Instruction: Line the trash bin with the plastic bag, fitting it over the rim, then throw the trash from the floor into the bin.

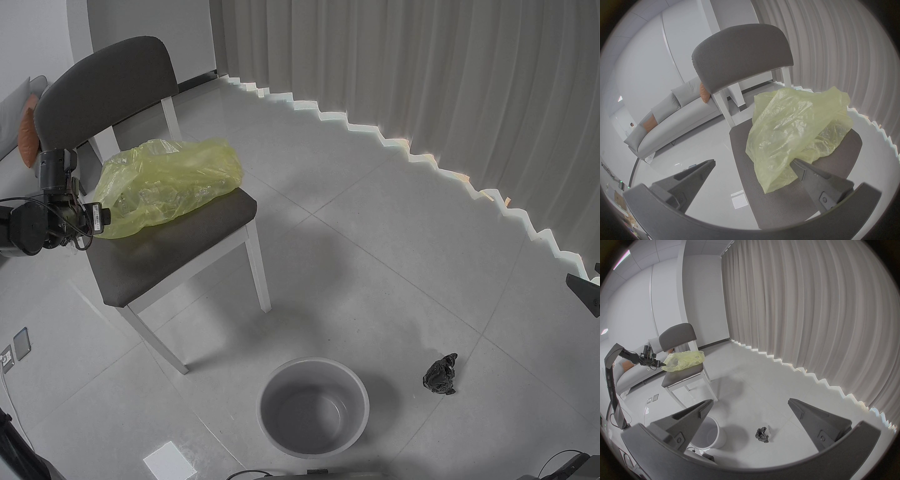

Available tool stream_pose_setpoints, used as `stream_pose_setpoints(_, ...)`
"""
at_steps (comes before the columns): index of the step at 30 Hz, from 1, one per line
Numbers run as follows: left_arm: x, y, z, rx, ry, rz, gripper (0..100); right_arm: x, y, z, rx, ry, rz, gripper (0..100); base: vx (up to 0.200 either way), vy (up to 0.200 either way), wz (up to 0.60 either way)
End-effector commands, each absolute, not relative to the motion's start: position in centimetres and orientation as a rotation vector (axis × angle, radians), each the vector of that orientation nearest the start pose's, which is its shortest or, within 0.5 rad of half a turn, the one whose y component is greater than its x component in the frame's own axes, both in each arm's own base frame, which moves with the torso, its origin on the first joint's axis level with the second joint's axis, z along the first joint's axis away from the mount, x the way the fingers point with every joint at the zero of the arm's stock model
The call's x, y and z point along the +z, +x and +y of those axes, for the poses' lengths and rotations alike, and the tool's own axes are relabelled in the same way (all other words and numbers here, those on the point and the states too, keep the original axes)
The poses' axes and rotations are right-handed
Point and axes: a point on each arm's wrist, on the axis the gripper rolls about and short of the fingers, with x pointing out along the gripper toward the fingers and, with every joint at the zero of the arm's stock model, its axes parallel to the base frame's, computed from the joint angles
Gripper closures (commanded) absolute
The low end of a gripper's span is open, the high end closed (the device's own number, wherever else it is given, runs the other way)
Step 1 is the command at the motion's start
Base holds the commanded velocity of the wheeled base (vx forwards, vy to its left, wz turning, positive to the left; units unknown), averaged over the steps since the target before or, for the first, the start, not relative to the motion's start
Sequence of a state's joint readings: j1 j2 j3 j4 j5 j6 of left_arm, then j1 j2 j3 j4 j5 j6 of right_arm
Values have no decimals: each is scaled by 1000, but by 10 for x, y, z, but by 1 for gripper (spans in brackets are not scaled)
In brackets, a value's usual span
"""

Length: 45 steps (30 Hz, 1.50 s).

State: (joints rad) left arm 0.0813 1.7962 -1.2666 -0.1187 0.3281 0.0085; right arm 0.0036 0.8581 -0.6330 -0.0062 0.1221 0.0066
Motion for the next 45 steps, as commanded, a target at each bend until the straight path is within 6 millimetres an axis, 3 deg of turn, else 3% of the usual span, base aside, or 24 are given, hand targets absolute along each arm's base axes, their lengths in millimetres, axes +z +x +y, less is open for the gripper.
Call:
stream_pose_setpoints(1,223,354,36,401,56,418,0,237,91,3,126,18,224,0,0,0,0)
stream_pose_setpoints(14,217,368,38,399,61,395,0,237,92,3,128,15,227,0,0,0,0)
stream_pose_setpoints(15,217,369,38,400,61,397,100,237,92,3,127,15,227,0,0,0,0)
stream_pose_setpoints(25,225,371,36,393,59,367,100,235,93,3,130,15,235,0,0,0,0)
stream_pose_setpoints(30,265,344,15,273,77,271,100,234,93,4,134,15,227,0,0,0,0)
stream_pose_setpoints(33,306,301,-4,112,209,197,100,232,92,6,162,0,226,0,0,0,0)
stream_pose_setpoints(36,326,276,-14,-1,281,164,100,228,91,8,182,-16,234,0,0,0,0)
stream_pose_setpoints(38,347,242,-22,-163,396,147,100,223,90,10,209,-40,246,0,0,0,0)
stream_pose_setpoints(42,366,205,-26,-403,554,128,100,217,86,14,277,-62,253,0,0,0,0)
stream_pose_setpoints(45,371,183,-39,-612,571,149,100,219,85,19,360,-59,247,0,0,0,0)
